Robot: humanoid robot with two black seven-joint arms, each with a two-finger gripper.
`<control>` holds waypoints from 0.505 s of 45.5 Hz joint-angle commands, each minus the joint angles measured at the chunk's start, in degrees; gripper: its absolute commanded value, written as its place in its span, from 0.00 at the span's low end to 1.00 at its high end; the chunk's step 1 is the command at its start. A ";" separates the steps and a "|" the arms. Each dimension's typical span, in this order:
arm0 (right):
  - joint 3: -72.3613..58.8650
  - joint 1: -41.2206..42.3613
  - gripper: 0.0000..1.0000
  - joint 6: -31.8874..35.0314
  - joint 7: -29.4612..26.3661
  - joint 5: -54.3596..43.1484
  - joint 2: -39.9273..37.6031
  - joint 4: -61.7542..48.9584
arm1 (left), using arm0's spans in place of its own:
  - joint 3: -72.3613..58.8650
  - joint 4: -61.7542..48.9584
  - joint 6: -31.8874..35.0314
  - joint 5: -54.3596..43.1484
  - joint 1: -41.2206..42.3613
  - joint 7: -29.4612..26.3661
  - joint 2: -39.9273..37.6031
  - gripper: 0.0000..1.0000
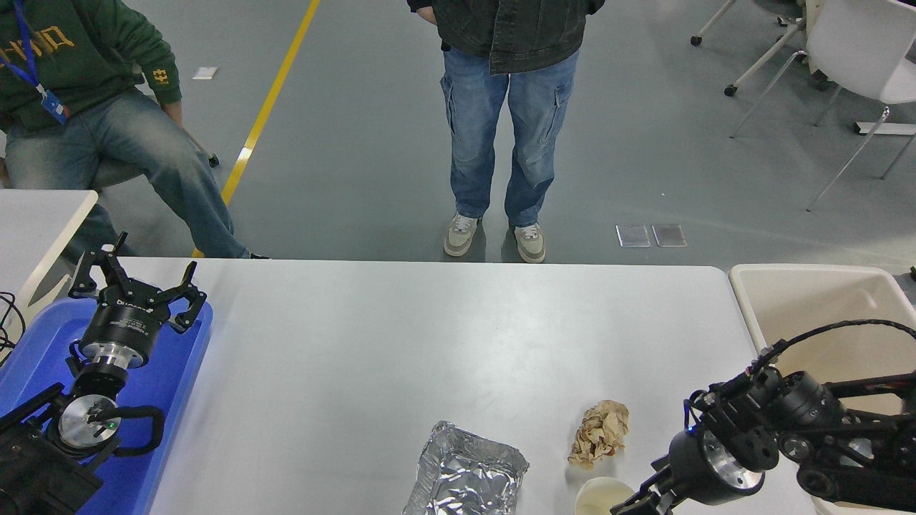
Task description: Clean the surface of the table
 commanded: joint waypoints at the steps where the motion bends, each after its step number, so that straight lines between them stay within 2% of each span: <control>1: 3.06 -1.78 0.86 -0.16 0.05 -0.41 0.31 -1.53 | 0.00 -0.02 0.01 0.00 0.05 -0.01 0.00 1.00; 2: 3.15 -1.78 0.84 -0.16 0.05 -0.41 0.58 -1.53 | 0.00 0.07 0.01 0.00 0.05 -0.01 0.00 1.00; 5: 3.15 -1.78 0.64 -0.16 0.23 -0.41 1.54 -1.53 | 0.00 0.07 0.01 0.00 -0.03 -0.01 0.00 1.00; 8: 3.15 -1.78 0.57 -0.16 1.02 -0.41 2.33 -1.88 | 0.00 -0.02 0.01 0.00 0.05 -0.01 0.00 1.00; 14: 3.06 -1.78 0.33 0.02 2.86 -0.32 2.51 -2.05 | 0.00 0.07 0.01 0.00 -0.03 -0.01 0.00 1.00; 18: 2.97 -1.78 0.31 0.10 3.22 -0.41 2.51 -2.05 | 0.00 -0.02 0.01 0.00 -0.03 -0.01 0.00 1.00; 20: 2.88 -1.78 0.25 0.10 3.31 -0.50 2.42 -2.05 | 0.00 -0.02 0.01 0.00 -0.03 -0.01 0.00 1.00; 23: 2.79 -1.69 0.24 0.10 3.31 -0.50 2.42 -2.05 | 0.00 -0.02 0.01 0.00 -0.03 -0.01 0.00 1.00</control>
